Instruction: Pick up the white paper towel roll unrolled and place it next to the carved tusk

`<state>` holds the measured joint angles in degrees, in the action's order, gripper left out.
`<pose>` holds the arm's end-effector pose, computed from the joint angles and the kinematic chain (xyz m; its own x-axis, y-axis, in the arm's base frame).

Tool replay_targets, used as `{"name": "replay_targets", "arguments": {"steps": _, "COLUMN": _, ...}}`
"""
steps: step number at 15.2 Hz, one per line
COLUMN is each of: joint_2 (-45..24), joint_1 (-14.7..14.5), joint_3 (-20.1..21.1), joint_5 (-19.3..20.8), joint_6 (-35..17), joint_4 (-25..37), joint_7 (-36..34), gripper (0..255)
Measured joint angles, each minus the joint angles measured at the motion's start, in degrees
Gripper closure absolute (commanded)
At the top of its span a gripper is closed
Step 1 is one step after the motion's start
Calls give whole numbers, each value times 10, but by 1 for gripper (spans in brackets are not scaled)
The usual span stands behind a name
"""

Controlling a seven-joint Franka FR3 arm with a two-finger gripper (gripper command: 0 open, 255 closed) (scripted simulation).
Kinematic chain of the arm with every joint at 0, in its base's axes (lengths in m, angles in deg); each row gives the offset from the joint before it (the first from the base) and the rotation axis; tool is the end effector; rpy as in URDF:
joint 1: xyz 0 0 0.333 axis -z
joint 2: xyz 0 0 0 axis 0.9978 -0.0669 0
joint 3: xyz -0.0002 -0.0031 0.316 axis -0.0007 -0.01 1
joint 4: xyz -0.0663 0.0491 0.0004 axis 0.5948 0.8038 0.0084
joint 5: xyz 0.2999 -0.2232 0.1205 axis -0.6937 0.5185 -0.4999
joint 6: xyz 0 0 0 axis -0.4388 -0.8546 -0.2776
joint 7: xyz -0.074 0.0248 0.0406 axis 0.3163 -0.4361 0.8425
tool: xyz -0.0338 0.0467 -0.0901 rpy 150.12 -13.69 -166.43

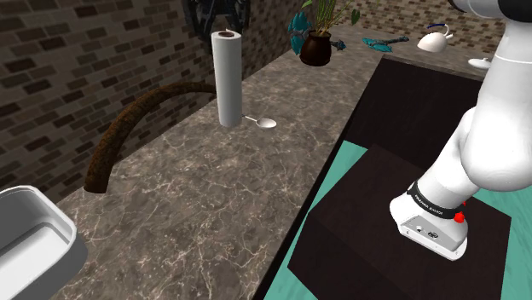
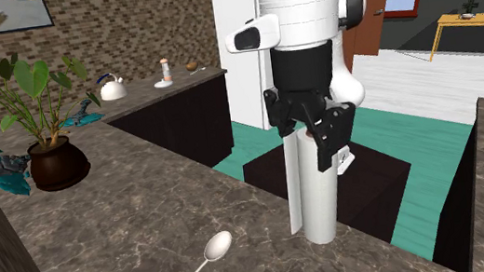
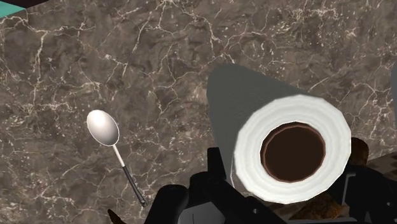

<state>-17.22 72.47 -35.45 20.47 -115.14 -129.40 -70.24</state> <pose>0.5361 0.3285 0.6207 0.9981 -0.0471 -0.0403 -0.0492 -0.9974 -0.0526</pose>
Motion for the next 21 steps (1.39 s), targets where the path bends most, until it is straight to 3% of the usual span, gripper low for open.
{"name": "replay_targets", "arguments": {"steps": 21, "joint_2": 37, "joint_1": 17, "joint_3": -4, "joint_5": -14, "joint_6": -179, "joint_4": -214, "joint_7": 14, "gripper": 255}}
